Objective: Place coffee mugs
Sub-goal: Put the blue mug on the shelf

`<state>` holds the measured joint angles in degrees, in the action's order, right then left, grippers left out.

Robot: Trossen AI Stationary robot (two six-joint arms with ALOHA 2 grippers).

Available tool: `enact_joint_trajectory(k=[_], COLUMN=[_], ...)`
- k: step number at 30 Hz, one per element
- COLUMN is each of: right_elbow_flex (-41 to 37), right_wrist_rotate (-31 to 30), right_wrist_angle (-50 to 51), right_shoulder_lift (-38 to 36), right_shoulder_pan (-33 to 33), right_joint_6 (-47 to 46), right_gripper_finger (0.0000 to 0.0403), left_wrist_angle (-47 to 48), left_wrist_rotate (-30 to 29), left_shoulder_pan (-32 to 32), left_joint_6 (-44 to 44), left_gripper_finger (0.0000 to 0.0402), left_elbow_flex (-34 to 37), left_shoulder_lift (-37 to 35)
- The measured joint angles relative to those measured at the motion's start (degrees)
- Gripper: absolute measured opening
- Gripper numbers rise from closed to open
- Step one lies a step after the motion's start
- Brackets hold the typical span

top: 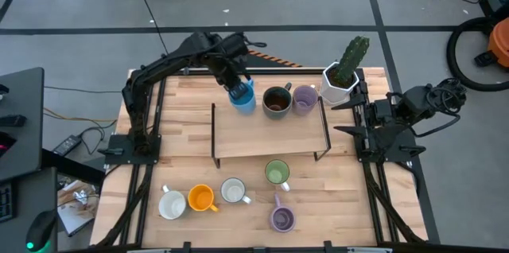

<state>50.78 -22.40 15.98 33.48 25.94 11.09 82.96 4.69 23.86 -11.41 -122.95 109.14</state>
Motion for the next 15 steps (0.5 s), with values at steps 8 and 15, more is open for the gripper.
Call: enact_joint_trajectory(k=[8, 15], right_elbow_flex=[0.0, 0.0], right_wrist_rotate=[0.0, 0.0], right_wrist_angle=[0.0, 0.0], right_shoulder_lift=[0.4, 0.7], right_shoulder_pan=[0.0, 0.0], right_joint_6=[0.0, 0.0], right_gripper_finger=[0.0249, 0.0249], left_wrist_angle=[-1.1, -2.6], left_wrist_rotate=[-0.4, -0.3], left_shoulder_pan=[-0.4, -0.6], left_joint_6=[-0.3, -1.1], left_gripper_finger=[0.0023, 0.0023], left_elbow_flex=[2.8, 3.4], left_shoulder_lift=[1.1, 1.2])
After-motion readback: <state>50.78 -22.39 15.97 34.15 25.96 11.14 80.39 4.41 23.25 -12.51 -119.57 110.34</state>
